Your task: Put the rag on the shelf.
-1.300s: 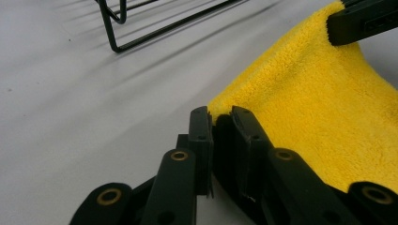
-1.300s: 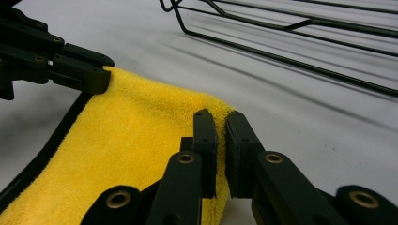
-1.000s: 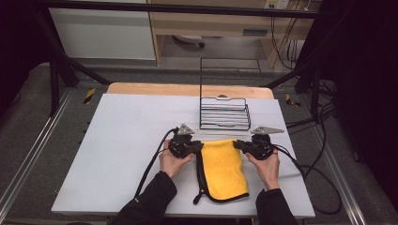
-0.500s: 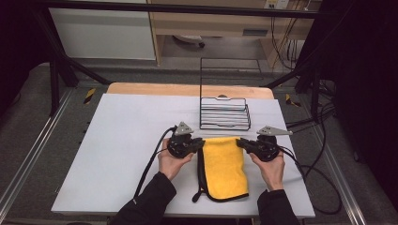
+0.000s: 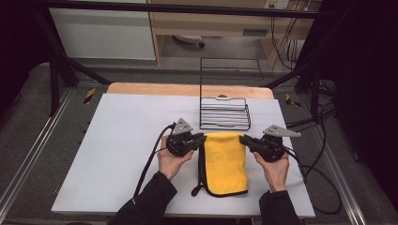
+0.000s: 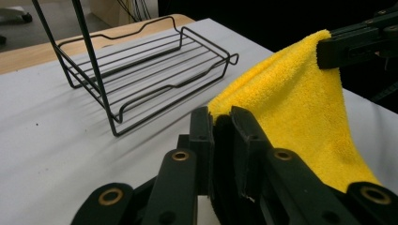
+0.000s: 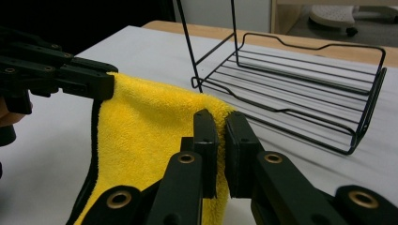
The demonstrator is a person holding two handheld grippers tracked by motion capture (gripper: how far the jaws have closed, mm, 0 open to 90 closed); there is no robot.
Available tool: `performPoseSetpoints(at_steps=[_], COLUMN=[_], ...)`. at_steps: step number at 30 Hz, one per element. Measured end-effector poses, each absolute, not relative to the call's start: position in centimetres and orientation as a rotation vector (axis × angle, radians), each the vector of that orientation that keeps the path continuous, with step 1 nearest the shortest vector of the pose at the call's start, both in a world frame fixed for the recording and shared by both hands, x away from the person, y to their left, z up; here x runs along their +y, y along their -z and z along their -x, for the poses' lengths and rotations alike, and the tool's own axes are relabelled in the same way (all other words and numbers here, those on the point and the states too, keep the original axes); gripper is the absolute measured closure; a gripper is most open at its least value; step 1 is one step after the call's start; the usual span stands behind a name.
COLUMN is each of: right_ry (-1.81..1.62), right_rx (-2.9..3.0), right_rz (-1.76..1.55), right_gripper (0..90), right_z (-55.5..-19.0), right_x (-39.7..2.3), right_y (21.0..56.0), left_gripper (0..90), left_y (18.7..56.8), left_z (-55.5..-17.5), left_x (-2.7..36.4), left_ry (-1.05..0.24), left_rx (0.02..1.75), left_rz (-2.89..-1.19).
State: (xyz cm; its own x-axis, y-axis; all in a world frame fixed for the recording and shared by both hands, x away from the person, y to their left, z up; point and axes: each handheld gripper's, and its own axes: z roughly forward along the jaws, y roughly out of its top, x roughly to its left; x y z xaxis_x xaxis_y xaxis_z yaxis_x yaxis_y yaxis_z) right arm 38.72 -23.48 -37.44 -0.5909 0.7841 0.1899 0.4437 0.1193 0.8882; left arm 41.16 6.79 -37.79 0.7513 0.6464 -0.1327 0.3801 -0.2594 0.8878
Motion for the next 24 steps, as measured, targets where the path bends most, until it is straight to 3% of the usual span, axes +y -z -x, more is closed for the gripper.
performPoseSetpoints(at_steps=[24], right_ry=[-1.512], right_rx=[1.923], right_rz=[-1.08], right_gripper=[85.1], right_z=[-36.8], right_x=[-23.7], right_y=[33.5], left_gripper=[79.5], left_y=[33.7], left_z=[-39.9], left_x=[6.8], left_ry=[-0.394], left_rx=[0.701], left_rz=[-1.762])
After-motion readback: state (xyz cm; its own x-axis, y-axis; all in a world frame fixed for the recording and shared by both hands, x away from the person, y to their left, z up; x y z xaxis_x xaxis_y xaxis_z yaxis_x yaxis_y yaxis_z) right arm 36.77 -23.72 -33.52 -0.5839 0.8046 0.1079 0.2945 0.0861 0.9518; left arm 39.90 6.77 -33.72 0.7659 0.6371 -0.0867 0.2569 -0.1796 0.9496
